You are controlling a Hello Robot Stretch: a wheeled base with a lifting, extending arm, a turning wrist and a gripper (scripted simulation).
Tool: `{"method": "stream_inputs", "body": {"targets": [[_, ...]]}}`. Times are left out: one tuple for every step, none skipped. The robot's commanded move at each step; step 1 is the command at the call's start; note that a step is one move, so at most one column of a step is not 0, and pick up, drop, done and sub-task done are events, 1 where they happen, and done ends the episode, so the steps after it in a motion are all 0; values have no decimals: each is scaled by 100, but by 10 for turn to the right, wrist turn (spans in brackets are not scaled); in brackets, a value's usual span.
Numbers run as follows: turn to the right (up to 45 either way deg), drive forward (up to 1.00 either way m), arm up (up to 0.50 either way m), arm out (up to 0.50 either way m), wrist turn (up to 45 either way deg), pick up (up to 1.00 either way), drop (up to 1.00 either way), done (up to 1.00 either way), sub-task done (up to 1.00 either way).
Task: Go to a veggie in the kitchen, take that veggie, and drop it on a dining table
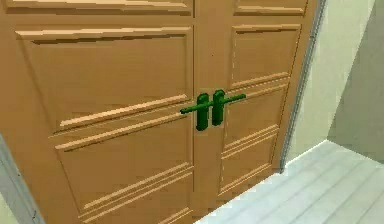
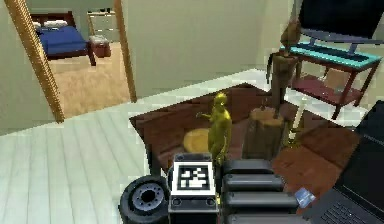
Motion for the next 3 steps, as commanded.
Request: {"method": "stream_inputs", "body": {"targets": [[450,0,0,0,0,0,0,0,0],[450,0,0,0,0,0,0,0,0],[450,0,0,0,0,0,0,0,0]]}}
